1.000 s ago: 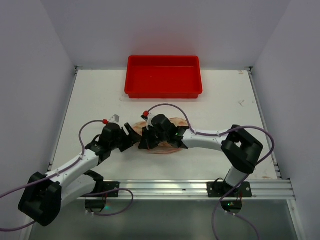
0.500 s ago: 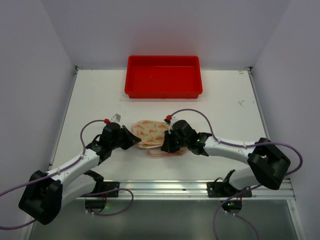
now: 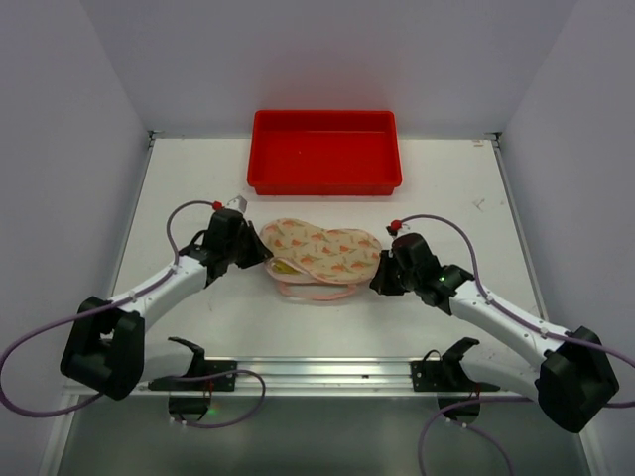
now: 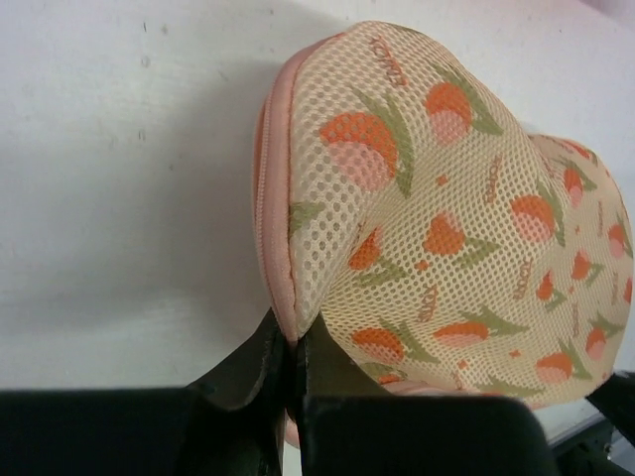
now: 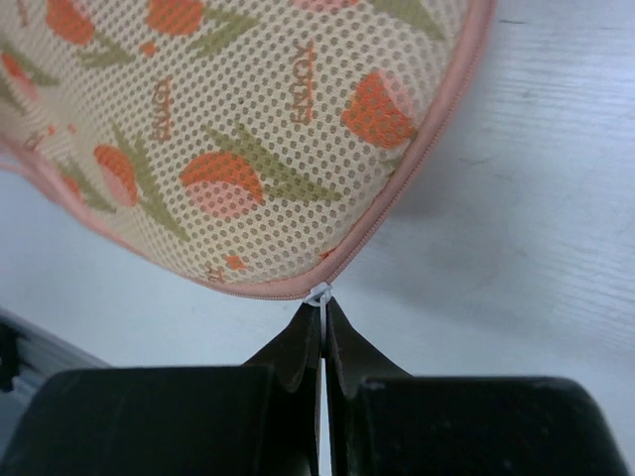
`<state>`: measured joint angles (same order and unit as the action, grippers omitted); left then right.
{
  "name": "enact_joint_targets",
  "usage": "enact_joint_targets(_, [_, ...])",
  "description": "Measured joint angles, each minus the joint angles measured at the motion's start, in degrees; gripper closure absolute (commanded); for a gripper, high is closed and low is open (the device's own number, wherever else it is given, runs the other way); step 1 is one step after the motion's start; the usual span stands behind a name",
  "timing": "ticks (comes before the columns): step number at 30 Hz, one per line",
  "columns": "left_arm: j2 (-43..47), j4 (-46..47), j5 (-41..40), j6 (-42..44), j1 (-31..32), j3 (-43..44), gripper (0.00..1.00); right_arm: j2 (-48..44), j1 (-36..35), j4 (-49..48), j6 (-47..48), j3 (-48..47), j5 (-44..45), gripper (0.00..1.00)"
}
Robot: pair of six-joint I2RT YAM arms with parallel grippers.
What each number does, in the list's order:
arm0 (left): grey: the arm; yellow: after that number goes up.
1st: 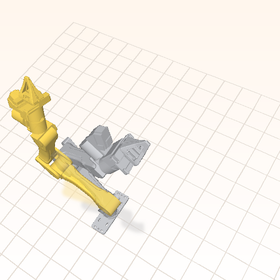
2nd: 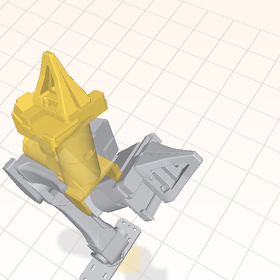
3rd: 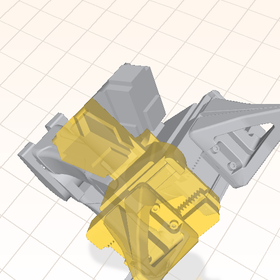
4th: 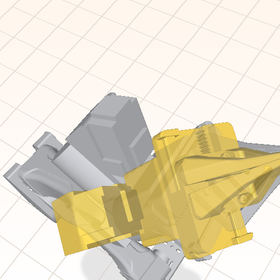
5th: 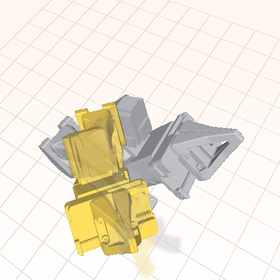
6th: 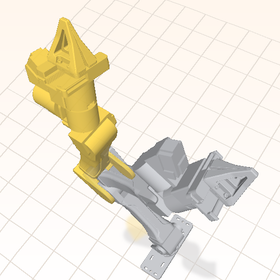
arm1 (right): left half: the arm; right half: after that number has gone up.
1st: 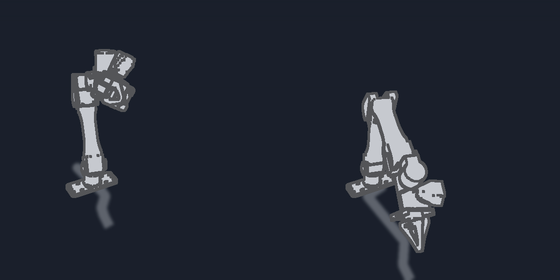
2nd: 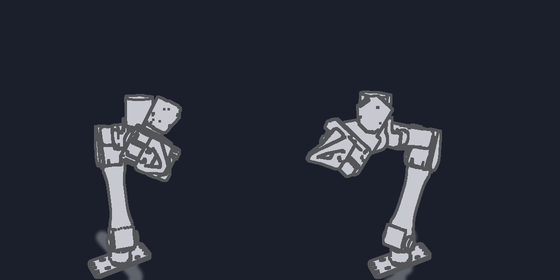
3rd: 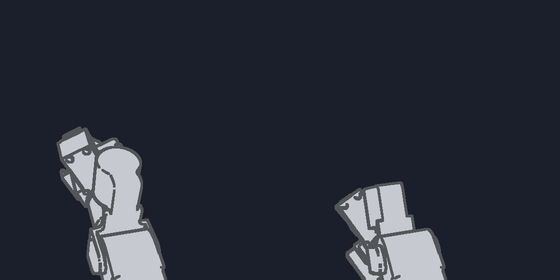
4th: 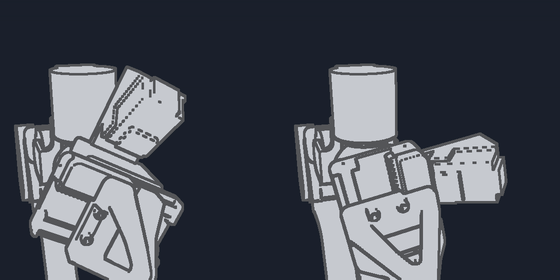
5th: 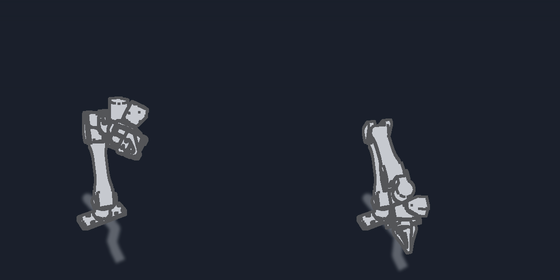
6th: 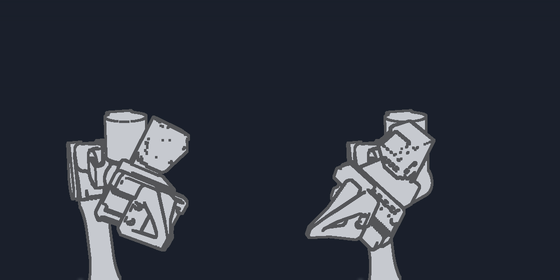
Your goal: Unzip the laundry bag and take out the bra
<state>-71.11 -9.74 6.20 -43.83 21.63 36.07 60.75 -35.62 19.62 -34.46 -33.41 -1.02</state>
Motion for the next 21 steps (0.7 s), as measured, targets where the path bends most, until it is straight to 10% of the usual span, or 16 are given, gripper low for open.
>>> enact_joint_targets(8, [-9.9,-0.3,1.0,4.8,-2.2,9.5,0.00,9.3,-11.5,-3.9,-1.9,-5.2,-7.9,1.00])
enact_joint_targets(21, [15.2,-3.1,2.3,-4.0,-2.4,-6.2,0.02,37.0,-22.8,-16.4,-6.3,-27.5,-12.3,1.00])
